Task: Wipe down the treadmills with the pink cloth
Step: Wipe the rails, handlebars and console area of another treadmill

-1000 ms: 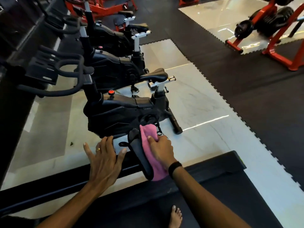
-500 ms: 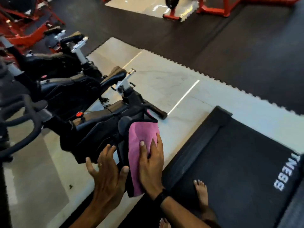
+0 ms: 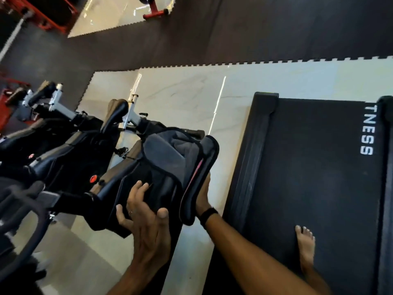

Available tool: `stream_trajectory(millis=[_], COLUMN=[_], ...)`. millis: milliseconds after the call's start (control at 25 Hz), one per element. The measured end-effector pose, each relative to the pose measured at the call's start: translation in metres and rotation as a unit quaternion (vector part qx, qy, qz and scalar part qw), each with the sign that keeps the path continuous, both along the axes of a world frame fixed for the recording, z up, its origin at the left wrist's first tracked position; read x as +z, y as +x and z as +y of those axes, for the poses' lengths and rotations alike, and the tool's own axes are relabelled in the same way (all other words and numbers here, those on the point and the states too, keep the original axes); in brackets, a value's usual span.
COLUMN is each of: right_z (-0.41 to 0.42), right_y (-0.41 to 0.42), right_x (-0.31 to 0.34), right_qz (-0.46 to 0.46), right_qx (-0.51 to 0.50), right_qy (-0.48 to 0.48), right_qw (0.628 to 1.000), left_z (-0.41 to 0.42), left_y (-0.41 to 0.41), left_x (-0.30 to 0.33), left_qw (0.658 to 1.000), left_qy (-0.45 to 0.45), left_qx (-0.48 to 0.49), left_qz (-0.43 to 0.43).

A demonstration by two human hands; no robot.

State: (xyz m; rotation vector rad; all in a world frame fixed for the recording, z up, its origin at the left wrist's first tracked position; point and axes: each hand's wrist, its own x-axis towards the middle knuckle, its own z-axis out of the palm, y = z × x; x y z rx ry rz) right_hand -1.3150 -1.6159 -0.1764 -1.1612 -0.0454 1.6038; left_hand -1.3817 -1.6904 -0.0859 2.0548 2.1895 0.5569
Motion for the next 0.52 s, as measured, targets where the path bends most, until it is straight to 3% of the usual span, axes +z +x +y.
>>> stream_trajectory(millis=[40,200,360,440,520], right_z=[-0.001,-0.042,-0.021,-0.026,-0.045], right_y=[-0.004,-0.035,-0.015,-0.014,-0.023], right_x=[-0.003,0.014,-0.007,0.010,0.039], right_qz=[0.028,-0.119,0.021,-0.050,-0.174], right_qx=[-0.025,-0.055,-0.072,-0.051,-0.038], right_qy=[-0.005,0.059,-0.019,-0.032,0.069], right_qw=[0.999,0.990,0.997,0.997,0.982], left_z=[0.000,0.000,-0.001,-0.001,0.000], left_y=[0.000,0.001,0.002,0.004,0.000], left_x=[0.000,0.003,0.005,0.005,0.005], left_qw=[1.000,1.000,1.000,1.000,1.000], left_qy=[-0.002,0.007,0.004,0.008,0.013], left_qx=[-0.001,-0.008,-0.014,-0.018,-0.019], left_qz=[0.005,0.009,0.000,0.000,-0.001])
